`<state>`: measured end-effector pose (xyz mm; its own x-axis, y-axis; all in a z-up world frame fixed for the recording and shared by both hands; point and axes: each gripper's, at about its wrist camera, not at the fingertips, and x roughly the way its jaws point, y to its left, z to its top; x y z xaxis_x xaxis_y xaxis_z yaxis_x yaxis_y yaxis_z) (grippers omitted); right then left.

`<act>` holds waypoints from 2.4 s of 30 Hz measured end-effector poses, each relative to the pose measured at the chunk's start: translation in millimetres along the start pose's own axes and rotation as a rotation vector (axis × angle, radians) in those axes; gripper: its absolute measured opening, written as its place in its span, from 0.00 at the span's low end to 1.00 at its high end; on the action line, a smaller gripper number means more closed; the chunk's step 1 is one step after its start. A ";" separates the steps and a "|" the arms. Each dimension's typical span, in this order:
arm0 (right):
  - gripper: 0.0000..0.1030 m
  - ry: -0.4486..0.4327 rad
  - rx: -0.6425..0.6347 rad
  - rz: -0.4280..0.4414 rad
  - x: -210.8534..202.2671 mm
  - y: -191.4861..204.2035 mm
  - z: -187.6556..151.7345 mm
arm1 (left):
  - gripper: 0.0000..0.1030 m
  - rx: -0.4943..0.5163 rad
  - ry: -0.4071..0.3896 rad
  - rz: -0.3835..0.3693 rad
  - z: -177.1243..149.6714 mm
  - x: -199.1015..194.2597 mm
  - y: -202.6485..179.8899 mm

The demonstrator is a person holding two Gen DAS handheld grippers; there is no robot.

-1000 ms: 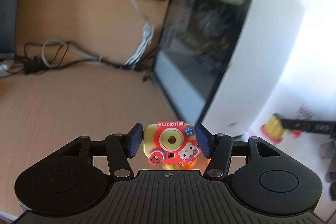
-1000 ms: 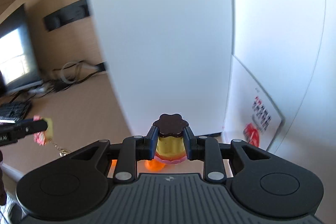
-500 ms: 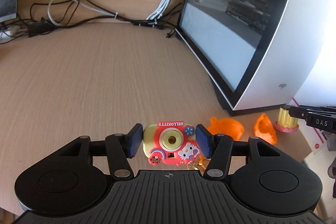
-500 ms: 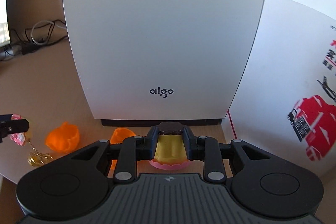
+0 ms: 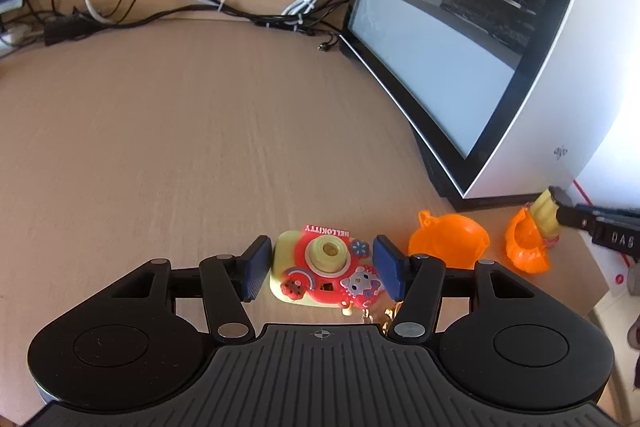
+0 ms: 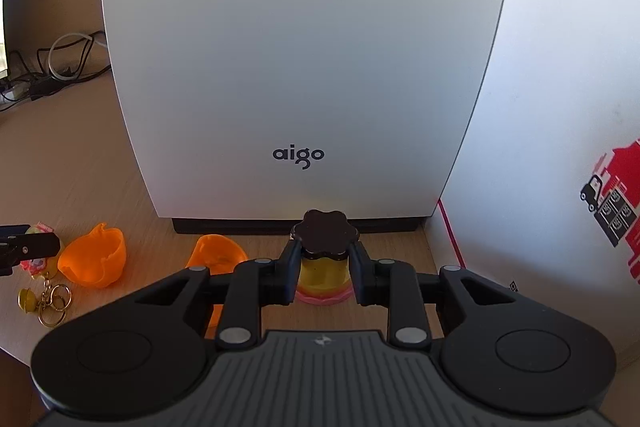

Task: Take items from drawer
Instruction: 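Set the pudding toy by the white case with the right gripper while the left releases Hello Kitty, then lower both tools into the drawer toward the pig keychain and doll keychain, then grasp the pink pig keychain with the left gripper while the right grasps the doll keychain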

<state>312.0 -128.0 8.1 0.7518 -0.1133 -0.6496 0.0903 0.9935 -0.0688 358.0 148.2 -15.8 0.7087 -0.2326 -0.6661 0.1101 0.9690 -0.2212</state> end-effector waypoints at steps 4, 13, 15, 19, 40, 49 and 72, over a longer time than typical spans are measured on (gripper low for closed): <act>0.28 0.032 0.010 0.029 3.5 1.7 1.2 | 0.57 -0.020 -0.048 -0.013 1.5 -8.6 2.2; 0.44 -0.006 0.011 0.066 -24.9 5.5 5.9 | 0.57 -0.010 -0.084 0.008 16.0 -52.0 0.5; 0.45 -0.008 0.017 0.077 -37.0 4.7 2.5 | 0.57 0.003 -0.086 0.017 13.9 -67.6 0.6; 0.48 0.010 0.045 0.101 -58.9 -0.4 -6.5 | 0.57 0.011 -0.091 0.029 3.2 -100.1 3.3; 0.49 0.265 0.045 0.199 -75.9 6.8 -106.2 | 0.57 0.196 0.462 0.100 -122.8 -50.6 -32.0; 0.51 0.322 0.069 0.208 -64.0 4.5 -114.7 | 0.57 0.244 0.506 0.167 -140.2 -32.7 -35.2; 0.52 0.359 0.091 0.205 -57.4 -1.8 -118.8 | 0.38 0.343 0.491 0.246 -135.6 -28.8 -42.6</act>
<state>191.1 -122.5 -44.5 0.4865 0.1120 -0.8665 0.0322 0.9888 0.1459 238.4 102.3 -83.8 0.3495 0.0670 -0.9345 0.2594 0.9516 0.1652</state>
